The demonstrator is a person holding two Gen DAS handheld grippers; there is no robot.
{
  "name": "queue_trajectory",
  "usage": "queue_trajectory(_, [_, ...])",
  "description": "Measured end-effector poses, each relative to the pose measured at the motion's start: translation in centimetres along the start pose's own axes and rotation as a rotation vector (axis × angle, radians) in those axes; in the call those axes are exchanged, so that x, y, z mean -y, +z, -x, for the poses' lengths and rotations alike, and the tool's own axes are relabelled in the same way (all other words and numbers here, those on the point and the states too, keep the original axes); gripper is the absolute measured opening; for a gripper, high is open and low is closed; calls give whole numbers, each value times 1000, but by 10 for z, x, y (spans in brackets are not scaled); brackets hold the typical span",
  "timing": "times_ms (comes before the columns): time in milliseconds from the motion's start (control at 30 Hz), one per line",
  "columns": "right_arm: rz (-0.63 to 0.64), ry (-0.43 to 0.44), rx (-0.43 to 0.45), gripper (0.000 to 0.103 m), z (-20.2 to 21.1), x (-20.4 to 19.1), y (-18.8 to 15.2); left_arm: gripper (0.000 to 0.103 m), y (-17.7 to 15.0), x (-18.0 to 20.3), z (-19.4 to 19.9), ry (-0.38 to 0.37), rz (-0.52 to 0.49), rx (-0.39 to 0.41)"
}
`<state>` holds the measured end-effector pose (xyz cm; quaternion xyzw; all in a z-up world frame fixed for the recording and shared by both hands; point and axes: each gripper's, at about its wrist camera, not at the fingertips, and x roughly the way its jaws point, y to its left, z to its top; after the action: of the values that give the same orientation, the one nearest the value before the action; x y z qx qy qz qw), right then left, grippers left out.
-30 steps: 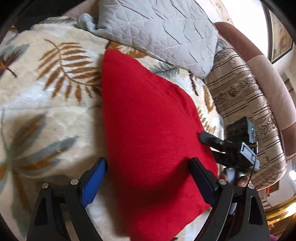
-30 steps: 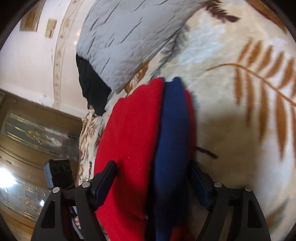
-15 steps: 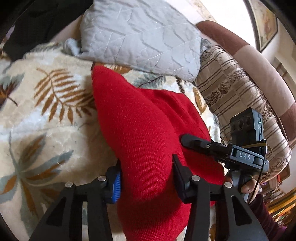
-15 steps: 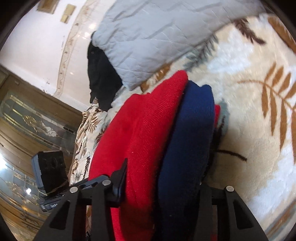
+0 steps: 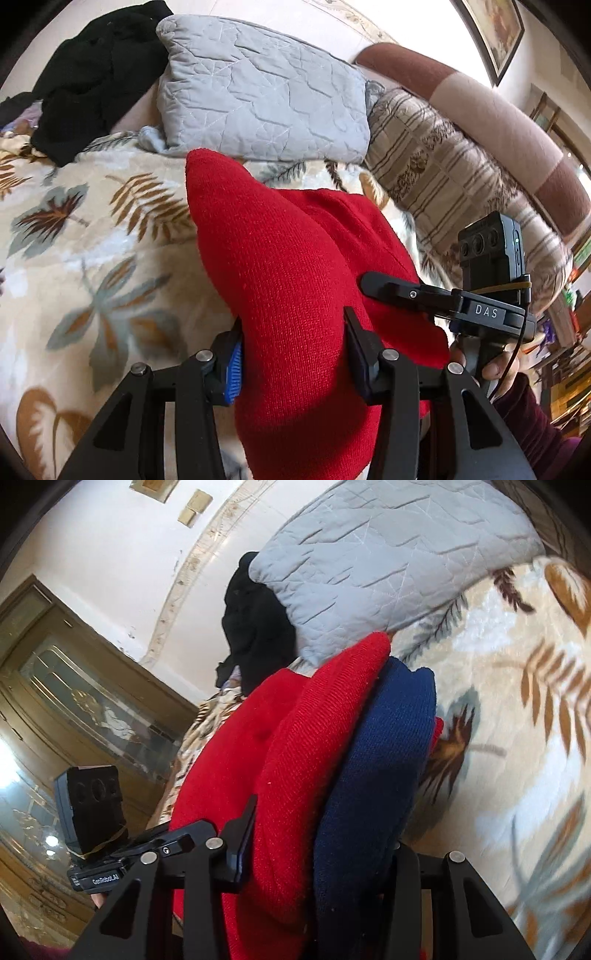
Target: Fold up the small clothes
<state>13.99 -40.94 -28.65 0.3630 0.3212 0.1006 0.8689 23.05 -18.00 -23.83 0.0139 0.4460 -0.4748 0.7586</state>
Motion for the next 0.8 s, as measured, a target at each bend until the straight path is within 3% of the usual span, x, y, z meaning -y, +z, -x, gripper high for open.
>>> queue_trajectory(200, [-3,13,-77,46,-4,-14,-50,49,-61,6,17,94,46,-61])
queue_trajectory(300, [-53,1,-151,48,-10,-9,-75,58,-90,3,11,149,65,-141])
queue_trajectory(367, [-95,-67,-201,60,-15,0,-86,61,-100,-1,14,198,81,-121])
queue_trajectory(467, [-121,-133,-170,66,4,2,-90,61,-95,12,41,257,34,-61])
queue_trajectory(567, [-84,-161,-43,66,44,-11,-82,67,-98,38,69,307,-74,51])
queue_trajectory(633, [-41,-161,20,66,59,-24,-72,67,-102,45,70,352,-118,69])
queue_trajectory(700, [-23,-146,16,60,55,-35,-60,67,-109,49,60,426,-148,57])
queue_trajectory(800, [11,-132,-42,40,23,-50,-56,68,-121,41,31,490,-143,-6])
